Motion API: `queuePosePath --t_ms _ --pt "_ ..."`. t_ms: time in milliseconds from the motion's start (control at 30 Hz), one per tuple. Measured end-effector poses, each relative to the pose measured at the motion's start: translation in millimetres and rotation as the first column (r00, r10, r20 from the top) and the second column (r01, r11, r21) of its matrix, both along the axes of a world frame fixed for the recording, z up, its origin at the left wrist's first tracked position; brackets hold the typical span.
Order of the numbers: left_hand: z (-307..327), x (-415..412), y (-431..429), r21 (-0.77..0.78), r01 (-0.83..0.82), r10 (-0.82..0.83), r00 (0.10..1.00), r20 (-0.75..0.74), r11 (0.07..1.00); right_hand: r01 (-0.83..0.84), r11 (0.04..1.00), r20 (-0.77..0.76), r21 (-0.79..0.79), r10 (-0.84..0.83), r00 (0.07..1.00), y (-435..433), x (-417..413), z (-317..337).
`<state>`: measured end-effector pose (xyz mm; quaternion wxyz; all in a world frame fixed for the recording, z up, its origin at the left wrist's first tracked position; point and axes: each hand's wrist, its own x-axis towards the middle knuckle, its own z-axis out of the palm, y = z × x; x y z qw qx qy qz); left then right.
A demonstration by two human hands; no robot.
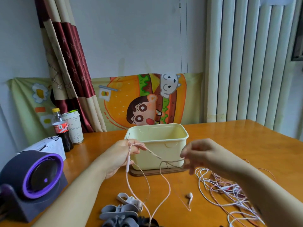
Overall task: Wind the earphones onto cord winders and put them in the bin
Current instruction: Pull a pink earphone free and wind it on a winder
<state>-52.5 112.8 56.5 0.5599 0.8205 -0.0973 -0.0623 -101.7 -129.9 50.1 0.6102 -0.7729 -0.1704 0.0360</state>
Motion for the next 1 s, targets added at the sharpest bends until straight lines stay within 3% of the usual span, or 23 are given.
queuePosePath --t_ms 67,167,233,300,400,500,600,700,800,1000 --pt "4 -1 -3 -0.054 0.051 -0.049 0.998 0.046 0.997 -0.05 0.953 -0.006 -0.3 0.051 0.999 1 -4 3" --pt "7 -2 -10 -0.077 0.101 -0.094 0.991 0.091 0.992 0.061 0.908 0.147 -0.415 0.001 0.989 14 -2 1" --pt "9 -3 -15 -0.026 0.098 -0.093 0.986 0.14 0.995 0.213 0.914 0.309 -0.346 -0.103 0.945 23 0 1" --pt "10 -3 -20 0.041 0.061 -0.068 0.979 0.191 0.997 0.253 0.936 0.348 -0.245 -0.159 0.924 35 -1 2" --pt "9 1 -27 0.106 -0.018 -0.008 0.97 0.242 0.994 0.113 0.974 0.237 -0.196 -0.065 0.969 57 -4 2" --pt "9 1 -32 0.098 0.006 -0.026 0.978 0.205 0.995 0.025 0.986 0.191 -0.165 0.007 0.982 74 -5 1" --pt "8 3 -25 0.19 -0.014 -0.041 0.958 0.285 0.982 0.013 0.993 0.016 0.116 -0.015 1.0 65 2 5" --pt "2 11 -7 0.329 -0.058 -0.053 0.946 0.319 0.943 0.161 0.93 -0.069 0.332 -0.146 0.987 39 15 17" --pt "-5 18 8 0.471 -0.047 -0.097 0.956 0.276 0.881 0.282 0.919 -0.024 0.274 -0.287 0.958 16 24 27" --pt "-17 20 24 0.665 0.128 -0.188 0.982 0.02 0.736 0.389 0.901 0.103 0.192 -0.413 0.905 -4 31 51"
